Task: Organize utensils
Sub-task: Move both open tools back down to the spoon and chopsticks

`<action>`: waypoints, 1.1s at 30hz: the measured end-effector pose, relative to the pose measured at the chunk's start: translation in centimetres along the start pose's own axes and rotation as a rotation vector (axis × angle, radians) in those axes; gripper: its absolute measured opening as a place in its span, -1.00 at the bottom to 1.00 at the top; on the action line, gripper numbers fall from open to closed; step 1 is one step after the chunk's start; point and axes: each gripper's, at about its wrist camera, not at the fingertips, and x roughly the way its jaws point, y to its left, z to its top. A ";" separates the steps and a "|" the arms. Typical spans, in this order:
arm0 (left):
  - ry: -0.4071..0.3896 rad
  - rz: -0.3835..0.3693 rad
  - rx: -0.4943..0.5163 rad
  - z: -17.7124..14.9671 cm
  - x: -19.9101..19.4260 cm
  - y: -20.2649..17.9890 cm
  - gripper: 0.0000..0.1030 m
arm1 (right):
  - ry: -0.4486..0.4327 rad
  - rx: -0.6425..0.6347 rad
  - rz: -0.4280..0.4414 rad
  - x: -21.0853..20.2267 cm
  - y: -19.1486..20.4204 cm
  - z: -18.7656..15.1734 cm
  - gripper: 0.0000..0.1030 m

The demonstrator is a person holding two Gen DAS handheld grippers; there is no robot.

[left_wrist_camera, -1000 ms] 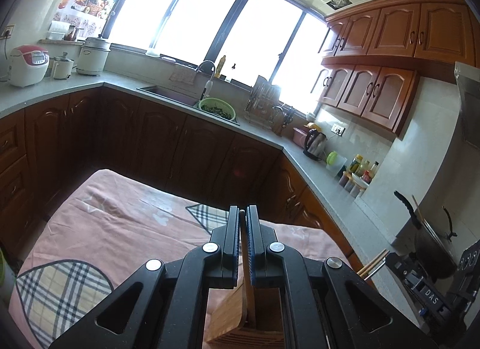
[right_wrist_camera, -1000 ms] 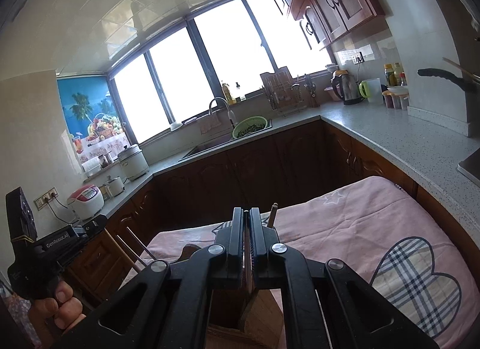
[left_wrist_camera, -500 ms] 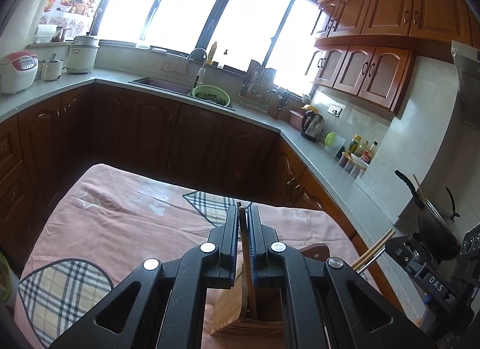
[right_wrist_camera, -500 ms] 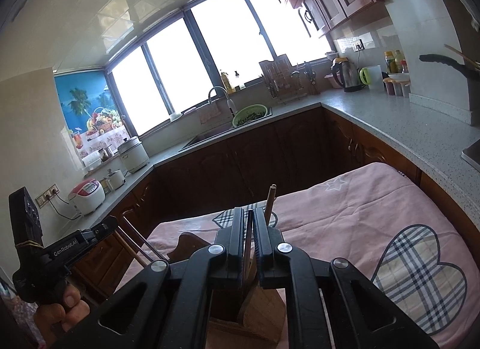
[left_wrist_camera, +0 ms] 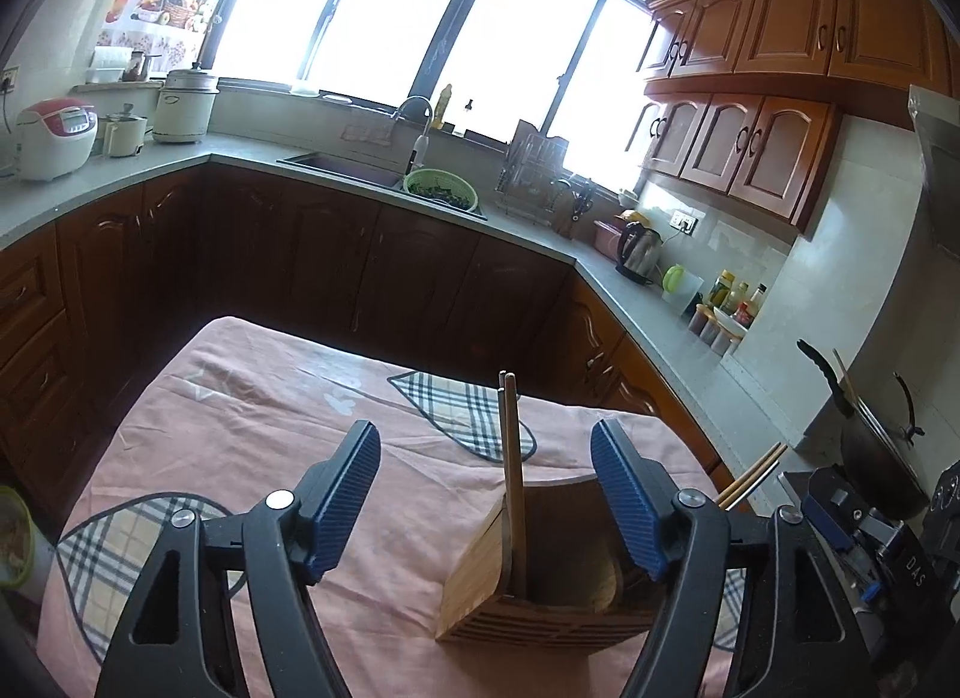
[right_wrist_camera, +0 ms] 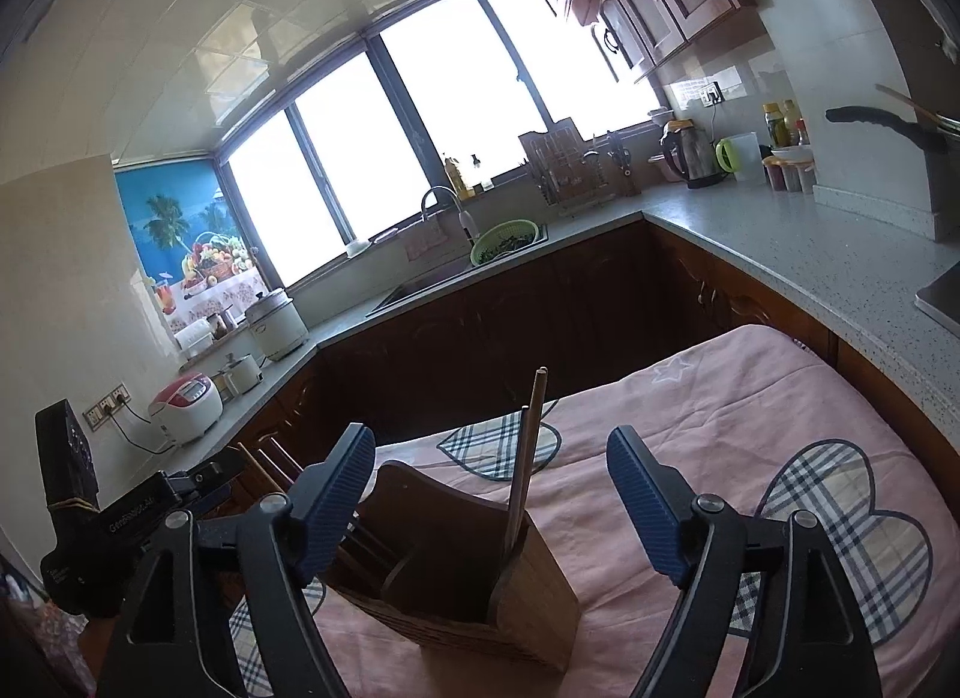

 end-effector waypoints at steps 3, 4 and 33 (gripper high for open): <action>0.014 0.011 0.010 -1.2 -1.4 0.0 0.53 | 0.005 0.006 0.009 -0.7 -0.1 -0.5 0.75; 0.025 0.015 0.012 -1.6 -1.8 0.0 0.55 | 0.012 0.006 0.012 -1.0 -0.1 -0.8 0.78; 0.272 0.043 0.072 -11.1 -15.6 -1.7 0.55 | 0.145 0.045 0.005 -12.6 -1.6 -10.5 0.89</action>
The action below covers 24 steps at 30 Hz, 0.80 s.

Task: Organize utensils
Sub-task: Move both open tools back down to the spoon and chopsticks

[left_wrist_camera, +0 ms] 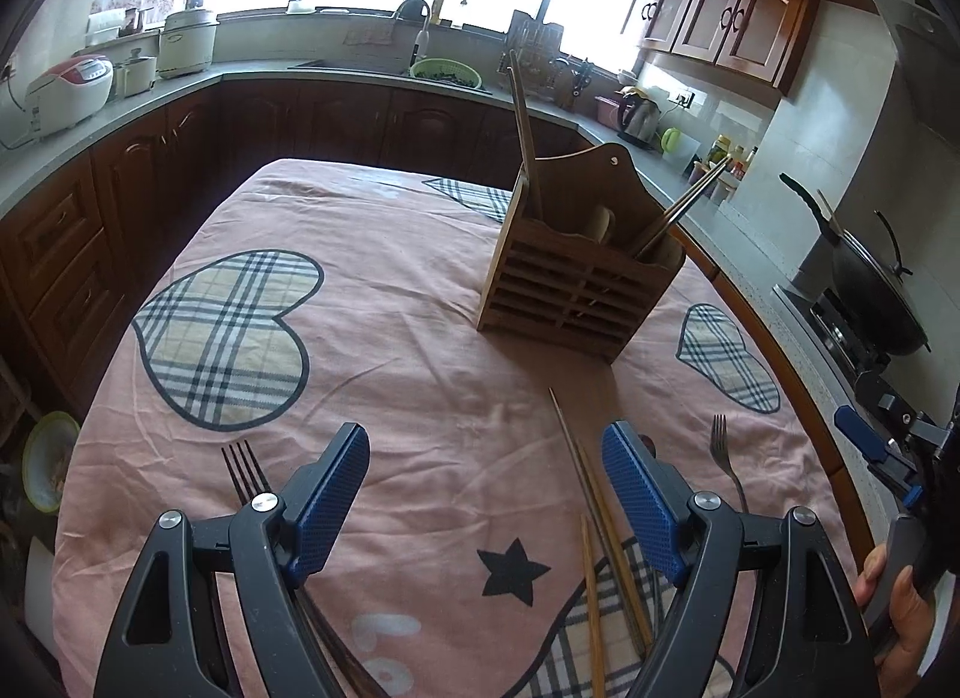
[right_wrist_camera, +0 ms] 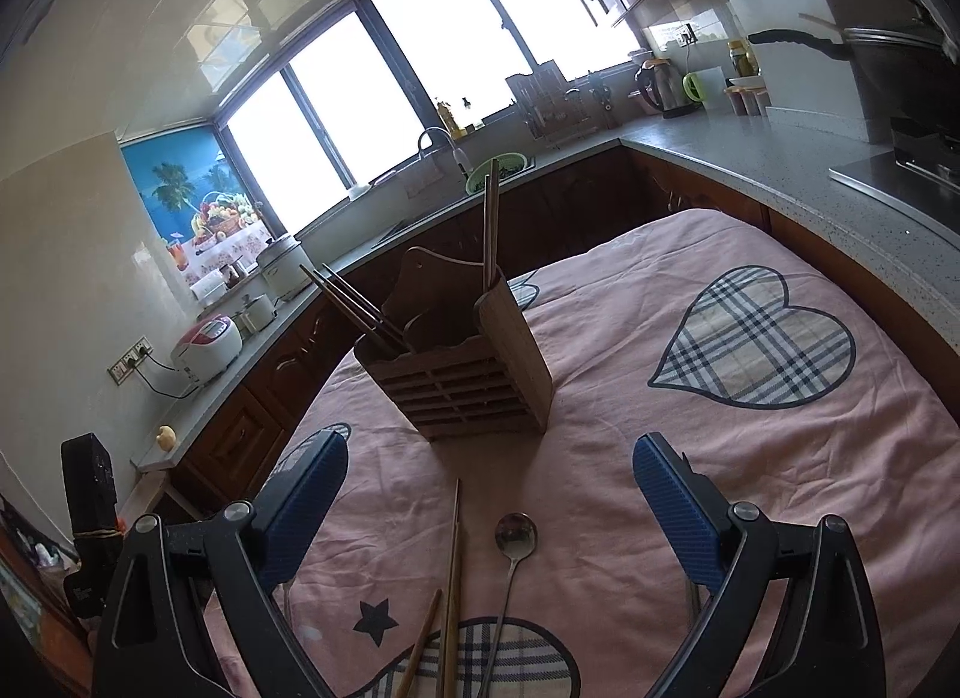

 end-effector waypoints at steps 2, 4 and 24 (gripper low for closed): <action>0.007 0.004 0.008 -0.6 -0.1 -0.2 0.55 | 0.007 0.000 -0.002 -0.5 0.0 -0.8 0.89; 0.017 0.003 0.013 -1.3 -0.1 -0.2 0.55 | 0.014 -0.001 -0.004 -0.9 -0.1 -1.5 0.89; 0.169 0.007 0.109 -5.6 4.5 -3.2 0.55 | 0.114 0.006 -0.073 -0.8 -2.1 -7.5 0.89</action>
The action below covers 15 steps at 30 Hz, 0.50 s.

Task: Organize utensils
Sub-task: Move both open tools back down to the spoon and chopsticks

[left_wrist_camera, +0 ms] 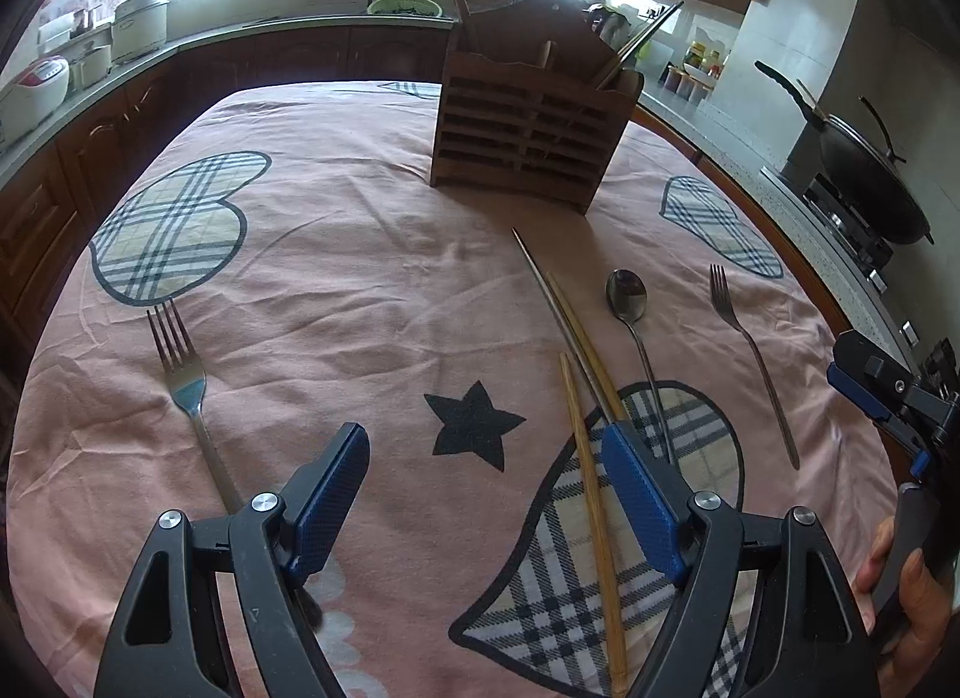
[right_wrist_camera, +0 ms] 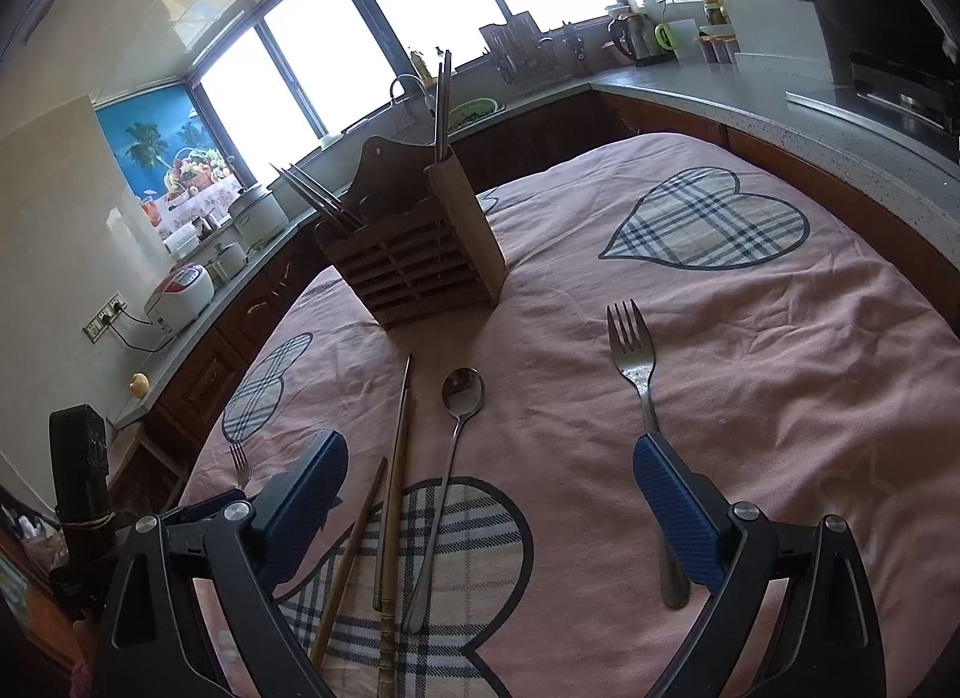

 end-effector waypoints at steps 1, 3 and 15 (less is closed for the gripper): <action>0.005 0.004 0.011 0.1 0.4 -0.3 0.54 | 0.003 0.001 0.000 0.1 -0.1 -0.1 0.89; 0.019 0.011 0.038 0.3 1.2 -1.1 0.52 | 0.008 0.004 0.002 0.3 -0.3 -0.3 0.89; 0.093 0.041 0.129 1.2 6.5 -4.0 -0.12 | 0.018 0.000 0.012 1.2 -0.7 0.2 0.87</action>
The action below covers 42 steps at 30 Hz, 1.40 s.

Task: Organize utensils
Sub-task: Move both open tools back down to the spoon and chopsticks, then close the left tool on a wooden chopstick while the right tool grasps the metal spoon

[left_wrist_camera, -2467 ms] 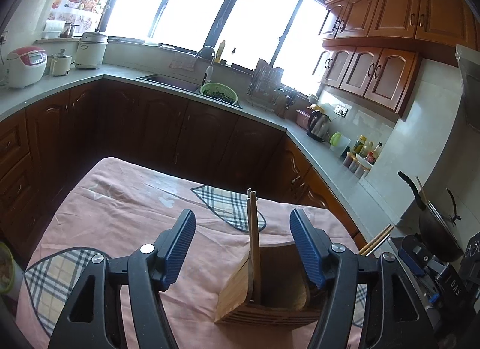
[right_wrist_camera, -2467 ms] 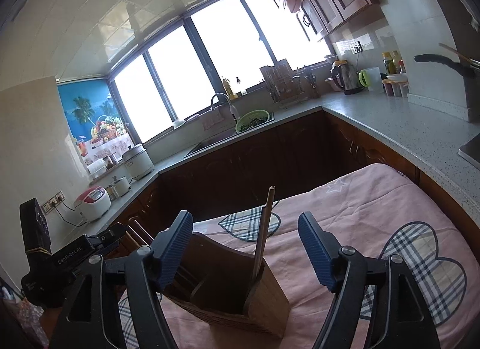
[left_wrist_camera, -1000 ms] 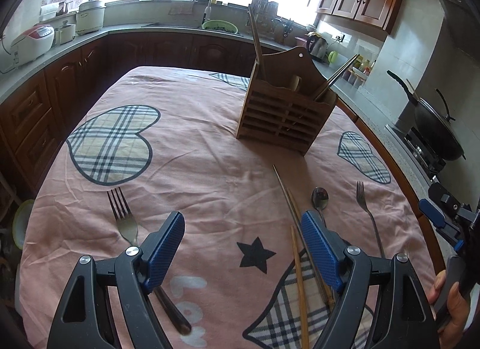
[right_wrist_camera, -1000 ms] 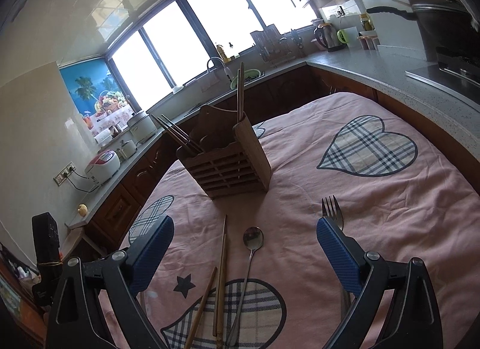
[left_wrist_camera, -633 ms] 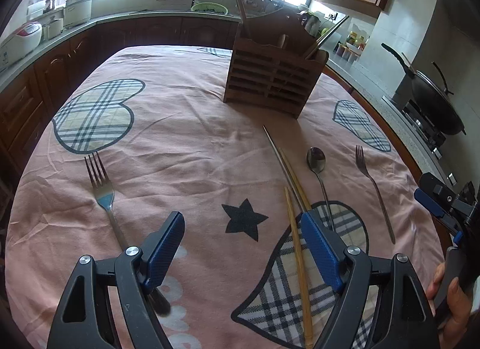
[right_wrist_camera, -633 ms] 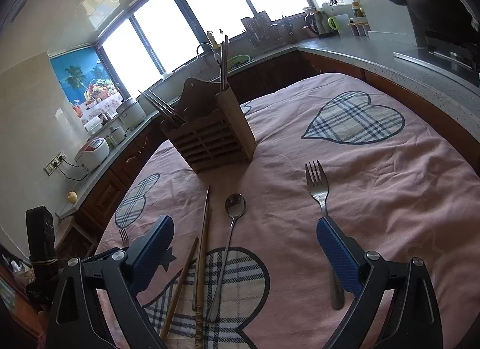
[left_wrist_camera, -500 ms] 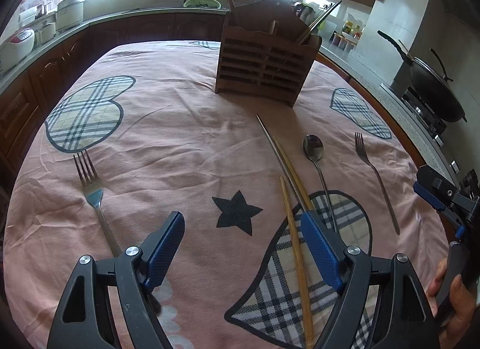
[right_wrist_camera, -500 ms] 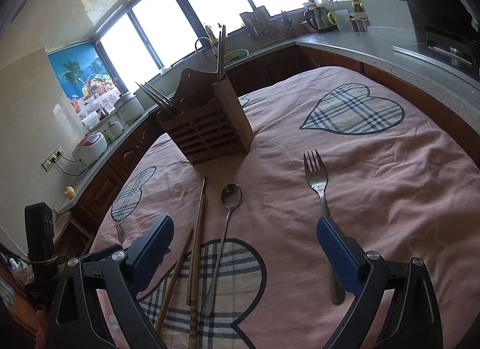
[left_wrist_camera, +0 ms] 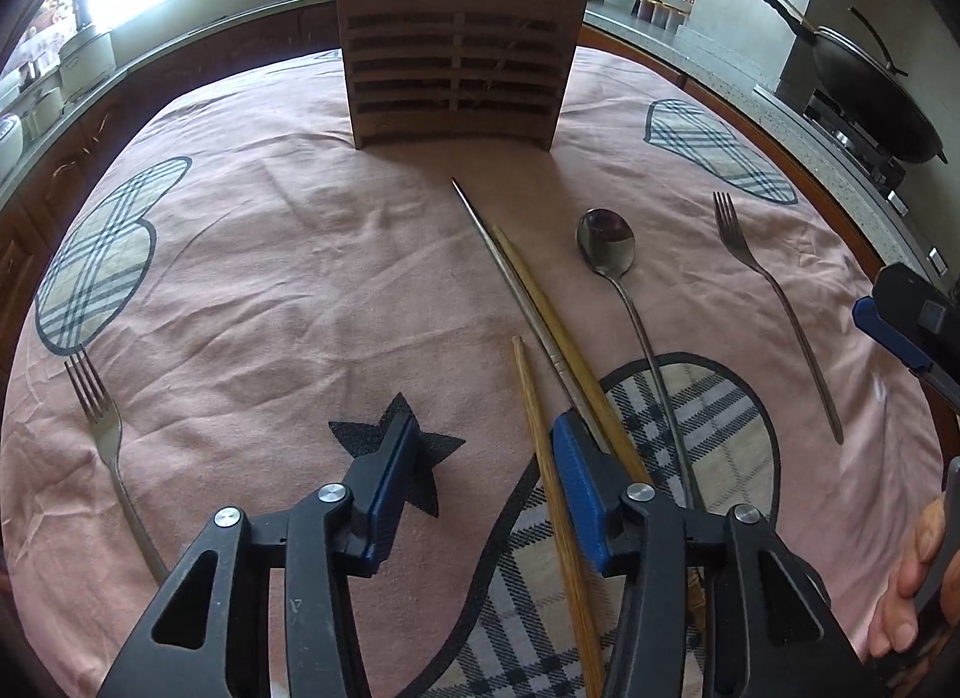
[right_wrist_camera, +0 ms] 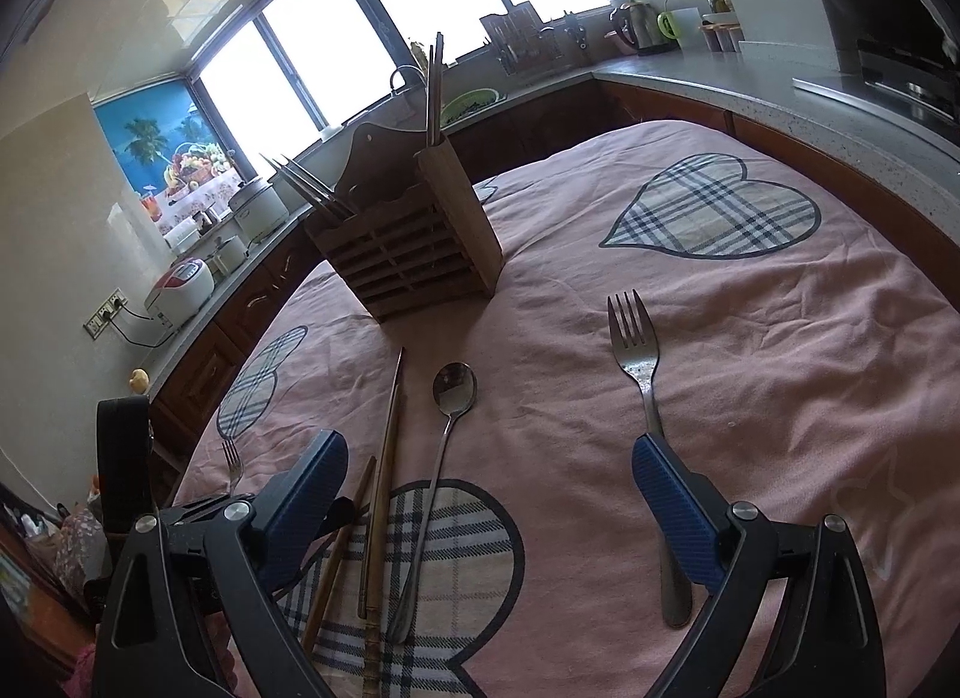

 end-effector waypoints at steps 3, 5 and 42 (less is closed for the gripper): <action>-0.010 0.012 0.037 -0.2 0.2 -0.3 -0.41 | 0.010 -0.002 0.004 0.6 0.0 0.3 0.81; -0.012 0.023 0.056 -0.5 0.0 -0.1 -0.64 | 0.024 -0.002 0.007 1.2 0.1 0.5 0.71; -0.032 -0.132 -0.142 -0.1 -2.3 6.5 -0.86 | 0.183 -0.226 -0.065 10.2 5.0 2.3 -0.33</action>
